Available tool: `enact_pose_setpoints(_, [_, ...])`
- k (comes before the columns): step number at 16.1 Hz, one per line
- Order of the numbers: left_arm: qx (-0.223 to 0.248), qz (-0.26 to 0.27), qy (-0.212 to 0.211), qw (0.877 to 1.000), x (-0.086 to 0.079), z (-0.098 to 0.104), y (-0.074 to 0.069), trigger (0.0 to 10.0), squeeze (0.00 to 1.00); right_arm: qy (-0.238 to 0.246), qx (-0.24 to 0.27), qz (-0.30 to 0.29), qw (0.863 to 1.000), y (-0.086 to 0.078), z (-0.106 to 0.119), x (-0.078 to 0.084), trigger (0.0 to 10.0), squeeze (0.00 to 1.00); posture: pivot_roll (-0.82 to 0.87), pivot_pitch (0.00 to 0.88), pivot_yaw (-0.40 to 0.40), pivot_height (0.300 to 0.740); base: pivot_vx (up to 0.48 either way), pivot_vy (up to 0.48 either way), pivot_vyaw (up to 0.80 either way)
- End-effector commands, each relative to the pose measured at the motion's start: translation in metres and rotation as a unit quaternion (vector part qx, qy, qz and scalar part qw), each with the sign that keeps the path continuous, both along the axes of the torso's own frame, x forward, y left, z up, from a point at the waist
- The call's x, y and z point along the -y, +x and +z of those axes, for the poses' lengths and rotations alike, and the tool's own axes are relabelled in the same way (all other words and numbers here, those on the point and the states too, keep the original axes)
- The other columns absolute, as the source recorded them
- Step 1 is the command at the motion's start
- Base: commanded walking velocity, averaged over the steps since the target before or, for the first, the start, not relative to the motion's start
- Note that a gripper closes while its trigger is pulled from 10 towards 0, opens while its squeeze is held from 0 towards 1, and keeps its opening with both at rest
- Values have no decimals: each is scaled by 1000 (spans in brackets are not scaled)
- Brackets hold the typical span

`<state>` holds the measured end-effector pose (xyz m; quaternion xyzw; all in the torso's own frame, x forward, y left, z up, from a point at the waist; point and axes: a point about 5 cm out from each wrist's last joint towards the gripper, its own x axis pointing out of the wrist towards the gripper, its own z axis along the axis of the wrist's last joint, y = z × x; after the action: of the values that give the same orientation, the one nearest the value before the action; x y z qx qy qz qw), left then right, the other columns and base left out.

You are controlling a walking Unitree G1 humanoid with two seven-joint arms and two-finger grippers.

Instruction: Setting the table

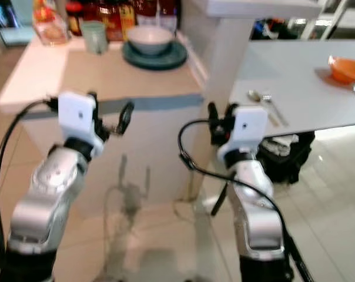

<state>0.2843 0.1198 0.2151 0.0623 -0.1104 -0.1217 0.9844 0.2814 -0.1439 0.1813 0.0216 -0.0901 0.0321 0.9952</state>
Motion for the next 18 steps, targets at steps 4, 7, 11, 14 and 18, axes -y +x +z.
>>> enact_pose_setpoints(4, [35, -8, 25, 999, 2, 12, 1, 10000, 0, -31, 6, -12, 999, 6, 8, 3, 10000, 0, 89, 44, -77, 740, 163, 0, 0])
enact_pose_setpoints(7, [32, -16, 19, 999, 5, 13, 1, 10000, 0, -33, 13, -29, 999, 10, 14, 8, 10000, 0, 86, 47, -73, 740, 480, 0, 0])
enact_pose_setpoints(11, [25, -9, 18, 999, 2, 10, 2, 10000, 0, -37, 17, -34, 999, 11, 18, 10, 10000, 0, 81, 51, -73, 740, 480, 0, 0])
enact_pose_setpoints(14, [24, -8, 21, 999, 1, 10, 2, 10000, 0, -37, 18, -32, 999, 12, 19, 10, 10000, 0, 82, 53, -75, 740, 480, 0, 0])
enact_pose_setpoints(18, [20, -8, 21, 1000, 1, 9, 2, 10000, 0, -35, 15, -28, 999, 13, 20, 10, 10000, 0, 80, 54, -78, 740, 480, 0, 0])
